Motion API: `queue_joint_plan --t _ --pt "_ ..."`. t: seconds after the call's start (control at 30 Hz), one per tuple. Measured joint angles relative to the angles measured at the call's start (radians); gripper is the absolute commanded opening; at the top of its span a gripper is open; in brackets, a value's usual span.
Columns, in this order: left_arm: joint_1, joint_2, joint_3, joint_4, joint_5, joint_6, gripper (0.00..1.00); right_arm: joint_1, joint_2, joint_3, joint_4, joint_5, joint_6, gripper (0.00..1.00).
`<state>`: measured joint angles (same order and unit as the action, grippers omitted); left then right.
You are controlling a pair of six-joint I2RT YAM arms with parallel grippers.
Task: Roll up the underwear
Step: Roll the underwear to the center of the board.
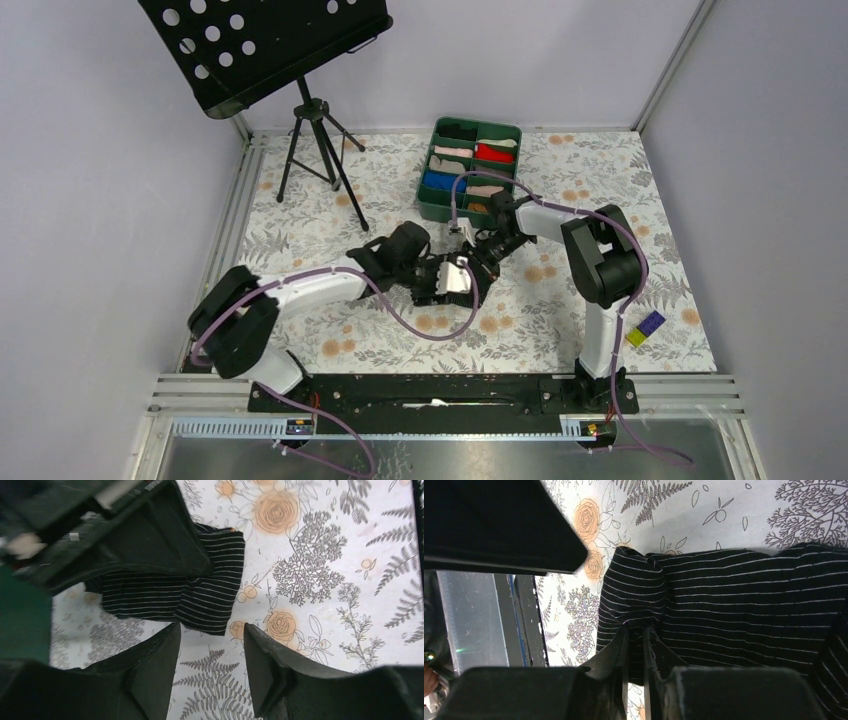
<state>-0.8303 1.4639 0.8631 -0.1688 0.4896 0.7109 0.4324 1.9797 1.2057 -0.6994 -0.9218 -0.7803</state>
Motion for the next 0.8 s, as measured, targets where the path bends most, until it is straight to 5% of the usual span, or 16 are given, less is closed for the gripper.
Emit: queue_joint_plan --t 0.53,0.7,0.8 --pt "-0.056 0.201 -0.005 0.179 -0.019 0.157 0.54 -0.008 0.023 0.018 -0.025 -0.012 0.031 0.14" --pt "-0.058 0.243 -0.005 0.186 -0.015 0.197 0.35 -0.009 0.036 0.03 -0.035 -0.013 0.05 0.16" --pt "-0.058 0.261 0.008 0.17 -0.011 0.225 0.19 -0.01 0.037 0.032 -0.036 -0.012 0.057 0.32"
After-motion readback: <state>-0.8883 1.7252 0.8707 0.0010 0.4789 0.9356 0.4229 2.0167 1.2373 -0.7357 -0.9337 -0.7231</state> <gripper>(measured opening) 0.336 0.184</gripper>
